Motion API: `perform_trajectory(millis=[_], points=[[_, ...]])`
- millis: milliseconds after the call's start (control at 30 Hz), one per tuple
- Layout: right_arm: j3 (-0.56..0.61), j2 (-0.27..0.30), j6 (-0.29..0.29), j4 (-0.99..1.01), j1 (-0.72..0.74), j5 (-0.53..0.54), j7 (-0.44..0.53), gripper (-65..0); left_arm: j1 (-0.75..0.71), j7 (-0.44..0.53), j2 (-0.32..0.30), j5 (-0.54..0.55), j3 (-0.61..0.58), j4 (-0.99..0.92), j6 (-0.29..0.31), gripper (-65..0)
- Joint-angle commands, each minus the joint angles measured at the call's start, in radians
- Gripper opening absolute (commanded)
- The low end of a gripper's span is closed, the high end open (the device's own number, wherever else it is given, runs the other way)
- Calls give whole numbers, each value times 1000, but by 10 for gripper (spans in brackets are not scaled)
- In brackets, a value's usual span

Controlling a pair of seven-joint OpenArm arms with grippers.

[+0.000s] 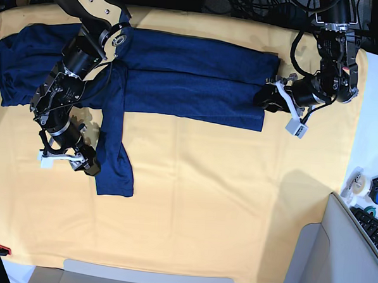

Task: Fold the T-shirt properly
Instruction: 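Carry the sleeve across the folded shirt toward the left gripper and release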

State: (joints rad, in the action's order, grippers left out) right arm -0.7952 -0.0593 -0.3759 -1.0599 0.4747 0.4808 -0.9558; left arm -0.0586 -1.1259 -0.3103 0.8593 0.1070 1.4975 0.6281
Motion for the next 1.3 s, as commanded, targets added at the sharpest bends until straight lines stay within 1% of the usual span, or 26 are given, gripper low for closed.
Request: perform_trajectory(millis=[0, 100, 300, 367, 400, 433, 467, 533, 567, 667, 700, 767, 833, 933, 1000, 1067, 1133, 1267], points=[[7, 3, 2, -10, 26, 6, 11, -264, 13, 5, -11, 10, 7, 15, 3, -436], [64, -6, 4, 5, 38, 6, 14, -264, 15, 5, -11, 10, 4, 15, 3, -436], [142, -10, 4, 82, 40, 9, 84, -264, 15, 5, -11, 10, 6, 15, 3, -436], [159, -10, 4, 102, 38, 9, 94, -274, 15, 5, -11, 10, 7, 15, 3, -436], [165, -10, 4, 108, 37, 9, 96, -303, 15, 5, -11, 10, 7, 15, 3, -436], [173, -10, 4, 111, 35, 9, 96, -352, 15, 5, -11, 10, 7, 15, 3, -436], [187, -10, 2, 111, 34, 9, 94, -428, 15, 5, -11, 10, 7, 15, 3, -436], [221, -10, 2, 102, 32, 9, 88, -623, 15, 5, -11, 10, 7, 15, 3, -436], [245, -10, 2, 102, 31, 9, 76, -650, 15, 5, -11, 10, 7, 15, 3, -436], [325, -10, -4, 31, 3, 9, 14, -641, 15, 5, -11, 10, 9, 15, 3, -436], [349, -15, -4, -24, -23, 9, -7, -650, 15, 7, -11, 10, 10, 15, 3, -436], [435, -37, -4, -159, -87, 9, -45, -650, 15, 7, -16, 10, 18, 15, 3, -436], [535, -40, -4, -296, -153, 9, -65, -650, 15, 7, -16, 11, 66, 19, 3, -436], [707, -30, -2, -471, -251, 3, -62, -650, 15, 0, -16, 13, 138, 21, 8, -436], [811, 0, -1, -546, -294, 0, -62, -650, 16, -1, -19, 13, 181, 21, 9, -436], [911, 17, -1, -596, -324, -15, -61, -650, 16, -3, -19, 15, 225, 22, 9, -436], [1006, 31, 1, -638, -347, -52, -61, -650, 16, -4, -19, 15, 268, 22, 9, -436], [1169, 29, 2, -688, -383, -146, -61, -650, 16, -6, -20, 15, 330, 22, 11, -436]])
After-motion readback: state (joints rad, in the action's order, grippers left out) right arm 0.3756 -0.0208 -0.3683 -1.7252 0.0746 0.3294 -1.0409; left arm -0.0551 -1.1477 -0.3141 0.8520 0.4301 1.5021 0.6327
